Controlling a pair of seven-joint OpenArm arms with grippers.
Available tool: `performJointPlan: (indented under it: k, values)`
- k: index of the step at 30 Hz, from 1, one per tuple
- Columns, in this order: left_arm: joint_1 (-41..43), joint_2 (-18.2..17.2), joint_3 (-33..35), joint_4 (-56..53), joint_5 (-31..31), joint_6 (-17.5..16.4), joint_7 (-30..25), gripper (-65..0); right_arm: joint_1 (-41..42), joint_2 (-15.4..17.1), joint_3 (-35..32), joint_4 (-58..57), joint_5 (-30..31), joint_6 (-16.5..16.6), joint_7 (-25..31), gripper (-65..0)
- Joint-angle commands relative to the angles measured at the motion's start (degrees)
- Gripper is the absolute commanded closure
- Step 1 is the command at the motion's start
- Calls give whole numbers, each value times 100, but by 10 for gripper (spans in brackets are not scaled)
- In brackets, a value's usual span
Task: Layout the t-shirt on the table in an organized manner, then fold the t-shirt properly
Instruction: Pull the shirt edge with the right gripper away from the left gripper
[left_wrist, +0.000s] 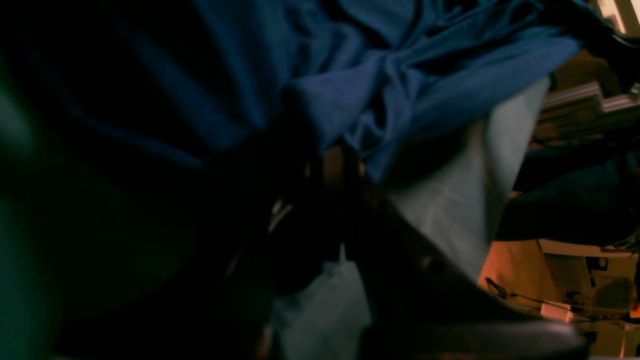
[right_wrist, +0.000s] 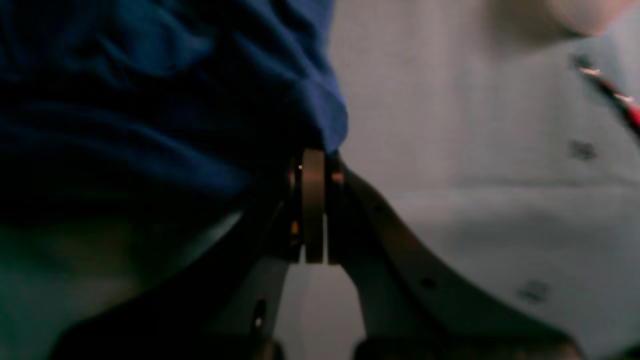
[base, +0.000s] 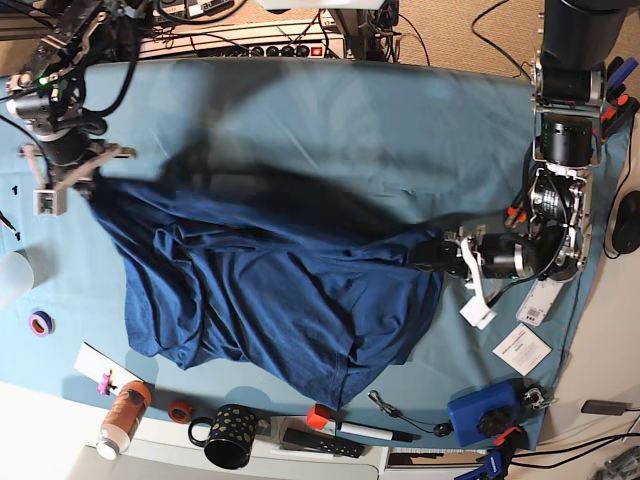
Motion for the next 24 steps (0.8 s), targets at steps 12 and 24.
performJointPlan:
  k: [12,24]
  values:
    - [-170,-214,-24,92,-1701,-25,1096,0,-13,205,203,103,-155,-28,133,0]
    - [-573,-208,-24,92,-1701,-25,1096,0,-9,833,846,103,-153,-33,461,0]
